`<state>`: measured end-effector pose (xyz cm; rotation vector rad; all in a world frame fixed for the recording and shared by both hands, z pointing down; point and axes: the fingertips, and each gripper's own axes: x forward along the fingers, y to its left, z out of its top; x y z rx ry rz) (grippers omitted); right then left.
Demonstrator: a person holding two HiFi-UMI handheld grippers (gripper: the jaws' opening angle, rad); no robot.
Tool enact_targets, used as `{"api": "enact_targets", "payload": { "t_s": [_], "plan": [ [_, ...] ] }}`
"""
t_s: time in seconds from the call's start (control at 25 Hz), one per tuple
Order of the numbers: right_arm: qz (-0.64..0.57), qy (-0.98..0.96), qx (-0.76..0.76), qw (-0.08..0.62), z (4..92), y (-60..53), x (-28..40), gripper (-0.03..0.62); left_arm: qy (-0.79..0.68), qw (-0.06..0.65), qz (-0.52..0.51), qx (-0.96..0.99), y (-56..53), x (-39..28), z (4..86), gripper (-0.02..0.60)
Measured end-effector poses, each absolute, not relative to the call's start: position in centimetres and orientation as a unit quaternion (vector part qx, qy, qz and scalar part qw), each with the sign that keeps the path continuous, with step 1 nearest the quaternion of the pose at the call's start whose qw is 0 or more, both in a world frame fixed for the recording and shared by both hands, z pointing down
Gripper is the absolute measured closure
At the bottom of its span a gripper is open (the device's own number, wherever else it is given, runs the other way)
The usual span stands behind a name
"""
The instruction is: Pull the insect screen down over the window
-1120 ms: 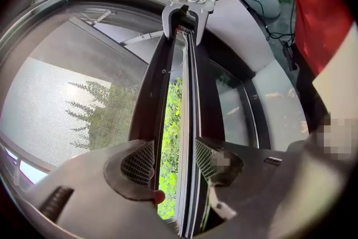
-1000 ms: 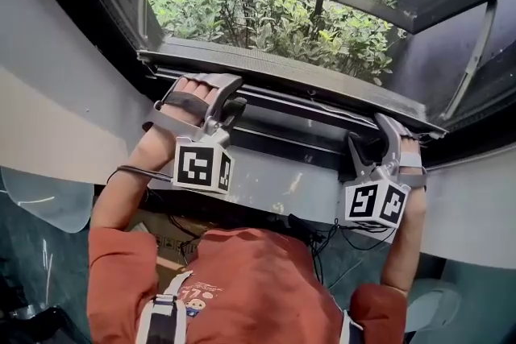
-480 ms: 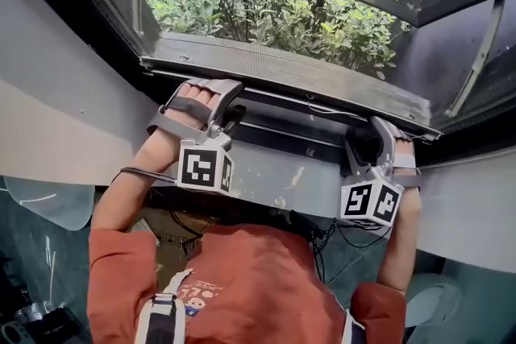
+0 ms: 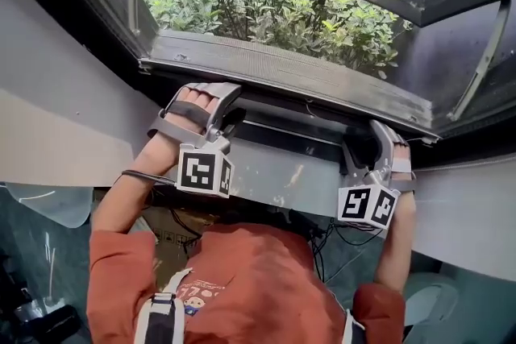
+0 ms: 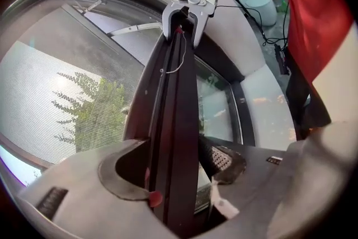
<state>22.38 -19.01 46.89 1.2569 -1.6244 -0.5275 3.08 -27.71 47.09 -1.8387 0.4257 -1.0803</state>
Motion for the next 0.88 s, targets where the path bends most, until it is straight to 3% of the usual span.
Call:
{"api": "enact_targets", "payload": {
  "t_s": [0.88],
  "plan": [
    [-0.227,-0.661,0.563,0.441,46.9,-19.4,22.4,0.298,0.190,0.450,-0.412,-0.769,-28.0,3.4,47.4,0.304]
  ]
}}
